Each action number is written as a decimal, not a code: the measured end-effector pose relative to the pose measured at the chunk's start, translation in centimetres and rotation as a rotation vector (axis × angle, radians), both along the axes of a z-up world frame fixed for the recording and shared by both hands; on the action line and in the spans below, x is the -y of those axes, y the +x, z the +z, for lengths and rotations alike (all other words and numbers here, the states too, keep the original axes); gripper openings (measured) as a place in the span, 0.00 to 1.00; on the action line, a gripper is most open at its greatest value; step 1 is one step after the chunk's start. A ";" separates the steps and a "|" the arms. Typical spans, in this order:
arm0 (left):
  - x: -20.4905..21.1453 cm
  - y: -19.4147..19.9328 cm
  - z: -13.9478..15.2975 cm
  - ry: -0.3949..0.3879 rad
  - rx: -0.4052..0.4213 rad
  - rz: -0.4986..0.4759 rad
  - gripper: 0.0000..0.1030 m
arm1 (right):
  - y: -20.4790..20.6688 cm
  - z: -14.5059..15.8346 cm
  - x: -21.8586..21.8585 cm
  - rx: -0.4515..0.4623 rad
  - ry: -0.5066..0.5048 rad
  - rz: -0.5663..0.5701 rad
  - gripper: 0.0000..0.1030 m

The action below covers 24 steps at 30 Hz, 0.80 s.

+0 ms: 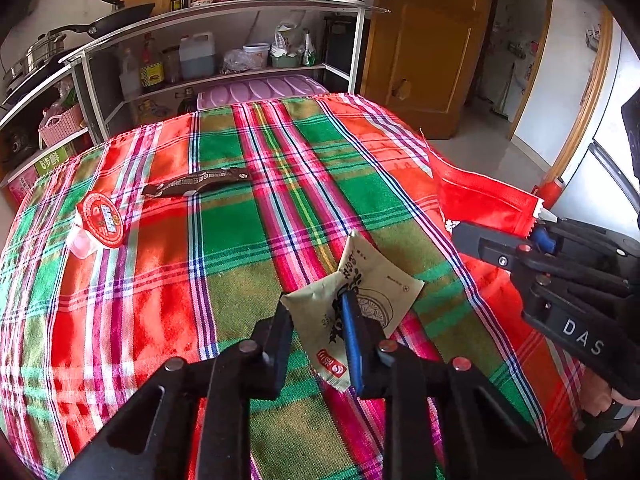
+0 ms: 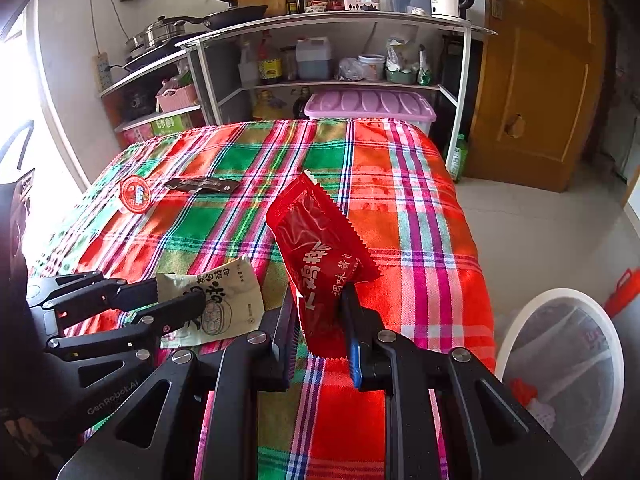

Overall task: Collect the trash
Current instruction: 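Carry the red wrapper and beige packet over the bin with both tools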

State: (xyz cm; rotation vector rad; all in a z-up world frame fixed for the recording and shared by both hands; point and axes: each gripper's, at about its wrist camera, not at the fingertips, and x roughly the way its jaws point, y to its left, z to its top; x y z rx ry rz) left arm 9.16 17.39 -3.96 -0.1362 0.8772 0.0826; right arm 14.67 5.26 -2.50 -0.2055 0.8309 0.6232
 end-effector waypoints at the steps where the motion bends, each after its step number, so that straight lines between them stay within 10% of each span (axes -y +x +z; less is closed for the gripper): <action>1: 0.0 -0.1 0.1 -0.002 0.003 -0.001 0.21 | 0.0 0.1 0.1 0.001 0.001 -0.002 0.20; 24: 1.7 -1.3 3.7 -0.017 0.108 -0.036 0.10 | -1.1 1.7 3.4 0.039 0.038 -0.055 0.20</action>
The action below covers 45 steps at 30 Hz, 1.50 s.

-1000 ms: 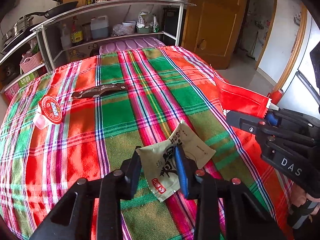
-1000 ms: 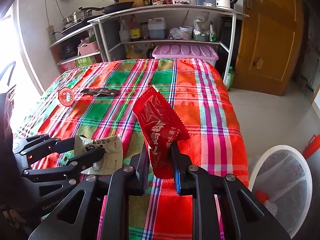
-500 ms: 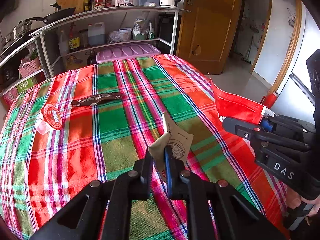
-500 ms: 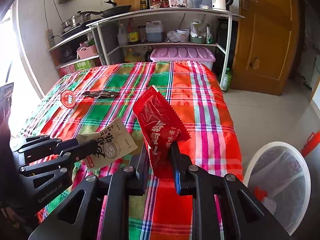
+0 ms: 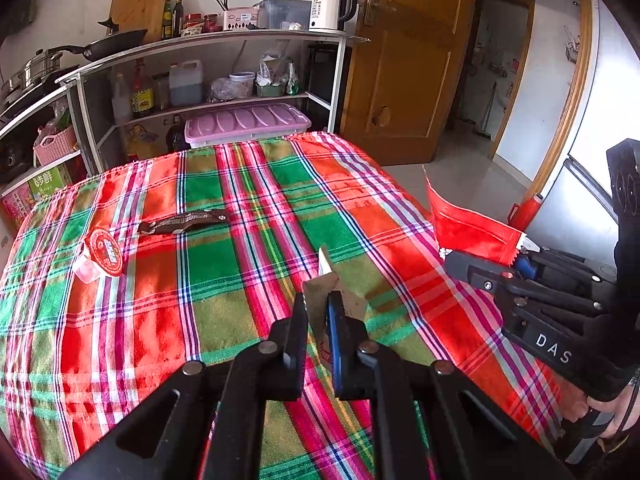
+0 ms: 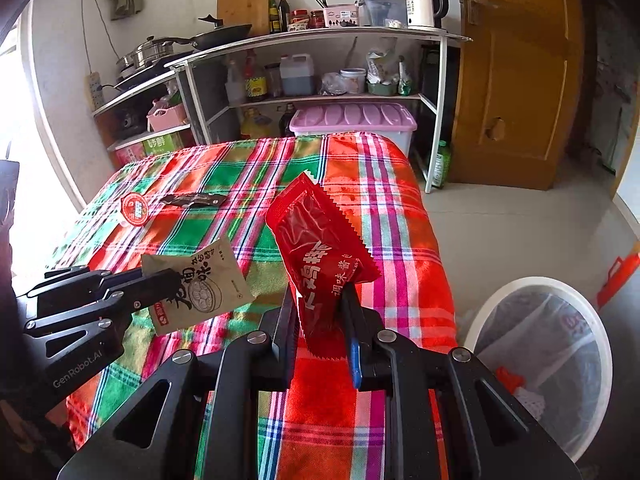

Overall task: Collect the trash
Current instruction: 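Carry the red wrapper and beige packet over the bin with both tools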

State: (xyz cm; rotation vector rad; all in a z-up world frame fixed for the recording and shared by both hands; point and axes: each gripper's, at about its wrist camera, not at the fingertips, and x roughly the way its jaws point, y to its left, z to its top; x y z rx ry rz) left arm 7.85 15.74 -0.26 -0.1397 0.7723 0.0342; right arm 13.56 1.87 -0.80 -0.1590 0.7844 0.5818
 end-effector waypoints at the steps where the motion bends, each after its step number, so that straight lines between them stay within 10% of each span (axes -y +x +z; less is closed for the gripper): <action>1: 0.2 -0.1 0.3 0.001 0.006 -0.005 0.10 | -0.1 0.1 0.3 0.002 0.001 -0.004 0.20; 24: 7.0 0.9 4.0 0.007 0.097 -0.142 0.10 | -1.6 2.5 8.8 0.063 0.035 -0.154 0.20; 45: 21.9 6.6 0.5 -0.029 -0.020 -0.394 0.10 | -0.6 -0.7 22.5 -0.027 -0.056 -0.419 0.20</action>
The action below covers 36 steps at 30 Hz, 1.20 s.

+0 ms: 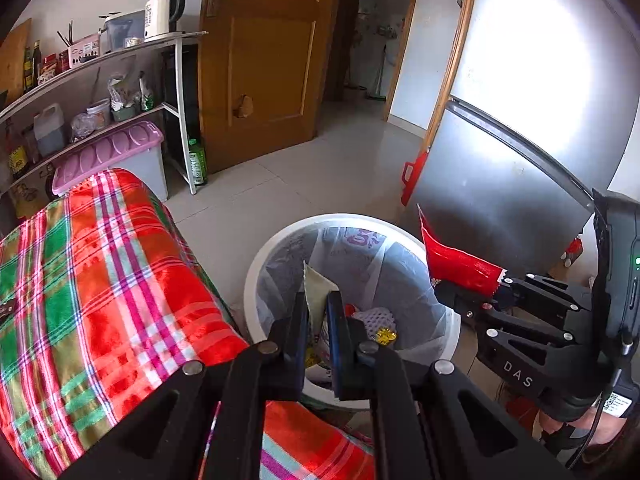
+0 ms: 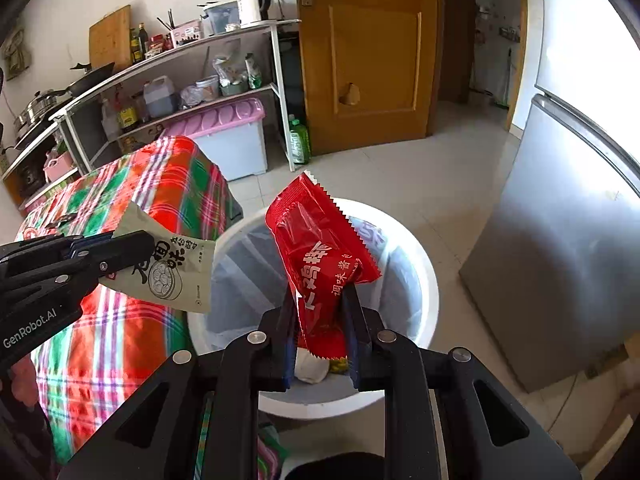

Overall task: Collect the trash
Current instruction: 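Carry the red wrapper and beige packet over the bin with both tools, then open both tools over the bin to drop the red wrapper and beige packet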

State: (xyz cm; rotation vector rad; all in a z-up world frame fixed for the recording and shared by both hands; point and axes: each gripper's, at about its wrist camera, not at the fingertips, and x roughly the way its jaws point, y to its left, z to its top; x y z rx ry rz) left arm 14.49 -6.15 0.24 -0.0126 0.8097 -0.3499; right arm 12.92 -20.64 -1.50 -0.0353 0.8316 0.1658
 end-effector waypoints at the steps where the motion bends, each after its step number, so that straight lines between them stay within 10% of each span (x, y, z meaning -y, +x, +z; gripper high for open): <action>1: 0.4 0.3 -0.4 0.004 -0.010 -0.001 0.10 | 0.3 -0.5 0.4 -0.018 -0.004 -0.005 0.20; 22: 2.2 2.9 -4.1 0.057 -0.110 0.011 0.11 | 3.9 -6.1 1.8 -0.192 -0.037 -0.022 0.21; 27: 2.2 2.9 -4.1 0.061 -0.112 0.031 0.29 | 3.7 -5.8 1.8 -0.169 -0.034 -0.031 0.41; 36: 1.3 2.2 -3.2 0.061 -0.086 0.055 0.51 | 3.3 -5.1 1.8 -0.147 -0.014 -0.043 0.42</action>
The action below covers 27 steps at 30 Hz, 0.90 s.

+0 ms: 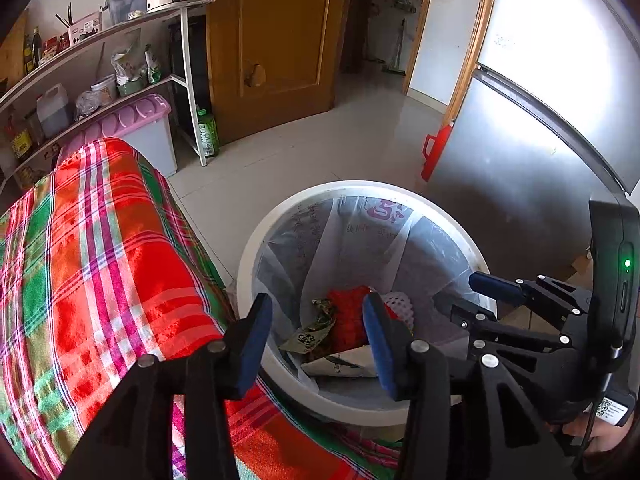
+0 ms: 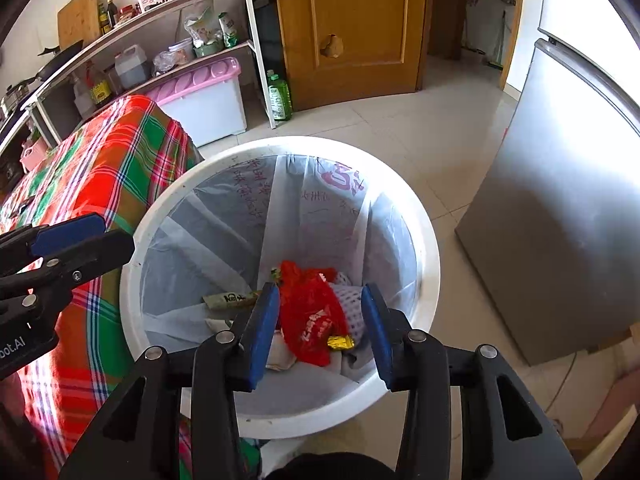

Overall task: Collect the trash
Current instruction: 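Open both tools over the bin to drop the red wrapper and beige packet, then move both tools back over the table toward the brown stick and plastic cup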

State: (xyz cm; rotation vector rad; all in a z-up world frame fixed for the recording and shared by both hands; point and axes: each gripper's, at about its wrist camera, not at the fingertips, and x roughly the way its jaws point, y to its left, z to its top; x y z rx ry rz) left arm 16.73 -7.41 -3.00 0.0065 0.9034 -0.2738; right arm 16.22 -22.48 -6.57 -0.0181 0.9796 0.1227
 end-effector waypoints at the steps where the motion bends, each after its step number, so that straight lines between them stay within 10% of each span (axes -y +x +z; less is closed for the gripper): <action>1: -0.2 -0.1 0.1 -0.003 0.000 0.004 0.52 | -0.1 0.2 0.0 0.002 0.001 -0.003 0.43; 27: -10.3 -6.5 5.6 -0.050 0.165 0.194 0.68 | -4.3 6.4 -5.7 0.181 0.086 0.067 0.53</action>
